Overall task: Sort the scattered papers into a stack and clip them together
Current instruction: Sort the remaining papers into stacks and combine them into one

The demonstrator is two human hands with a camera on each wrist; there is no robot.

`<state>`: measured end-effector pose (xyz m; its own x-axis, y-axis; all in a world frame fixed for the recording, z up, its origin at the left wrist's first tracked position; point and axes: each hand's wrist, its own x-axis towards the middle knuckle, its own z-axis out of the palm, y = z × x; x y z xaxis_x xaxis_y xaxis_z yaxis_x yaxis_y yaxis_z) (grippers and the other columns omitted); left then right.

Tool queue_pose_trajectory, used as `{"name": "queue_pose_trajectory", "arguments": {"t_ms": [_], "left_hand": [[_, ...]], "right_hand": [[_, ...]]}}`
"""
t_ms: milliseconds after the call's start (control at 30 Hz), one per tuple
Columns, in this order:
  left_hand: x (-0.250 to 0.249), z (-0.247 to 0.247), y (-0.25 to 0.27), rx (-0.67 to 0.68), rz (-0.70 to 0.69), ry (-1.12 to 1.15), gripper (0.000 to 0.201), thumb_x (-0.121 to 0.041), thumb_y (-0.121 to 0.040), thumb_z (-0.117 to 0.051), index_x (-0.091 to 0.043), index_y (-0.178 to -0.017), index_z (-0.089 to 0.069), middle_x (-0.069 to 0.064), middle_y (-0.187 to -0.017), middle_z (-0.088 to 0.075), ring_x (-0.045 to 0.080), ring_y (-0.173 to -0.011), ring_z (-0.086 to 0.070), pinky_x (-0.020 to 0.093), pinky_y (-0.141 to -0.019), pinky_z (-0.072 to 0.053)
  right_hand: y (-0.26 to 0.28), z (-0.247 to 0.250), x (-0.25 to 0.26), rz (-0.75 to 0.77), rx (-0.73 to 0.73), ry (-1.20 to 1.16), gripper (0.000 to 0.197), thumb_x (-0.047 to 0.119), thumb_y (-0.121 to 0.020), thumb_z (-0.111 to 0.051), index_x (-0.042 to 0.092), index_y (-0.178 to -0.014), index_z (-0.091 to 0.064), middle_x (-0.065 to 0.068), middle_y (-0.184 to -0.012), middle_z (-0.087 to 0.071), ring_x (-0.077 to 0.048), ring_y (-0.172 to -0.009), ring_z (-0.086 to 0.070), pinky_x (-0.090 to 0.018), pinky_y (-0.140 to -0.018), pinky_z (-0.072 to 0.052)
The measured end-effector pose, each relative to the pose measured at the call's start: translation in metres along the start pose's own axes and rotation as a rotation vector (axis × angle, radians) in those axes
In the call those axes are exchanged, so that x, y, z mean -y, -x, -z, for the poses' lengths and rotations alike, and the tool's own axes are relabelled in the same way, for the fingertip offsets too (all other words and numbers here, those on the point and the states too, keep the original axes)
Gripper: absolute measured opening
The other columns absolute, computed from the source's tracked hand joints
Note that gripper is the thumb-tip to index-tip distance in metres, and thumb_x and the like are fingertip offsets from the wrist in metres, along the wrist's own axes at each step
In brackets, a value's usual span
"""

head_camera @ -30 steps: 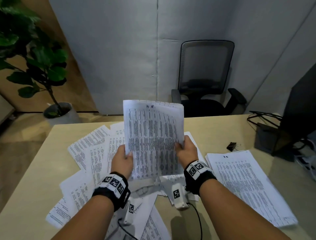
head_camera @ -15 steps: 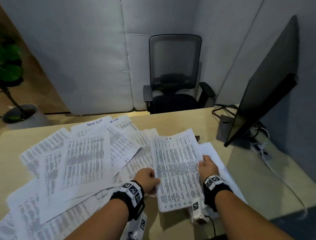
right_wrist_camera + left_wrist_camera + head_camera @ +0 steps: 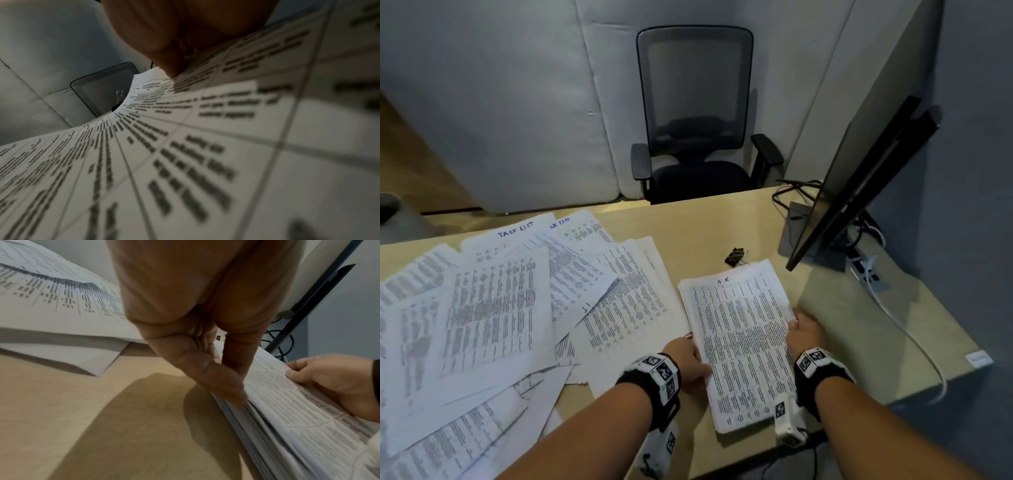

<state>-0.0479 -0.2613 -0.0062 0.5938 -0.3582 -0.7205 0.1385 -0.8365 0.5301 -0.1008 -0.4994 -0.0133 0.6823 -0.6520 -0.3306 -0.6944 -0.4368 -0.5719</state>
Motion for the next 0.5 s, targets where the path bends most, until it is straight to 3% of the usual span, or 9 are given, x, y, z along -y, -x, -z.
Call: {"name": "queue_pose_trajectory", "arguments": {"t_ms": [100, 200, 400, 500], "left_hand": [[-0.001, 0.000, -0.003, -0.017, 0.028, -0.057, 0.032, -0.035, -0.077, -0.075, -0.012, -0.070, -0.055, 0.008, -0.075, -0.062, 0.023, -0.069, -0.061, 0.041, -0.076, -0.057], [-0.001, -0.001, -0.007, -0.173, 0.049, 0.043, 0.033, -0.025, -0.078, -0.073, -0.012, -0.092, -0.047, 0.005, -0.084, -0.059, 0.023, -0.073, -0.060, 0.038, -0.064, -0.057], [-0.008, -0.007, -0.016, -0.288, 0.033, 0.064, 0.033, -0.011, -0.083, -0.065, -0.011, -0.106, -0.042, 0.007, -0.094, -0.056, 0.026, -0.086, -0.061, 0.042, -0.076, -0.058], [-0.007, -0.008, -0.021, -0.310, 0.049, 0.079, 0.036, -0.013, -0.083, -0.067, -0.012, -0.105, -0.039, 0.001, -0.086, -0.049, 0.024, -0.086, -0.060, 0.039, -0.076, -0.057]], "right_hand": [[-0.008, -0.006, -0.008, 0.031, -0.083, 0.120, 0.033, 0.022, -0.096, -0.041, 0.019, -0.125, -0.056, -0.011, -0.118, -0.045, -0.032, -0.108, -0.049, -0.035, -0.100, -0.039], [-0.014, -0.011, -0.007, 0.060, -0.096, 0.194, 0.037, 0.024, -0.094, -0.042, 0.024, -0.130, -0.052, -0.010, -0.123, -0.044, -0.031, -0.114, -0.044, -0.039, -0.102, -0.039], [-0.023, -0.020, -0.002, 0.053, 0.039, 0.064, 0.048, 0.009, -0.090, -0.040, 0.019, -0.137, -0.043, -0.006, -0.131, -0.037, -0.028, -0.124, -0.041, -0.039, -0.111, -0.033], [-0.028, -0.020, -0.002, 0.057, 0.050, 0.072, 0.051, 0.008, -0.092, -0.041, 0.018, -0.142, -0.039, -0.006, -0.136, -0.036, -0.026, -0.128, -0.037, -0.033, -0.113, -0.028]]}}
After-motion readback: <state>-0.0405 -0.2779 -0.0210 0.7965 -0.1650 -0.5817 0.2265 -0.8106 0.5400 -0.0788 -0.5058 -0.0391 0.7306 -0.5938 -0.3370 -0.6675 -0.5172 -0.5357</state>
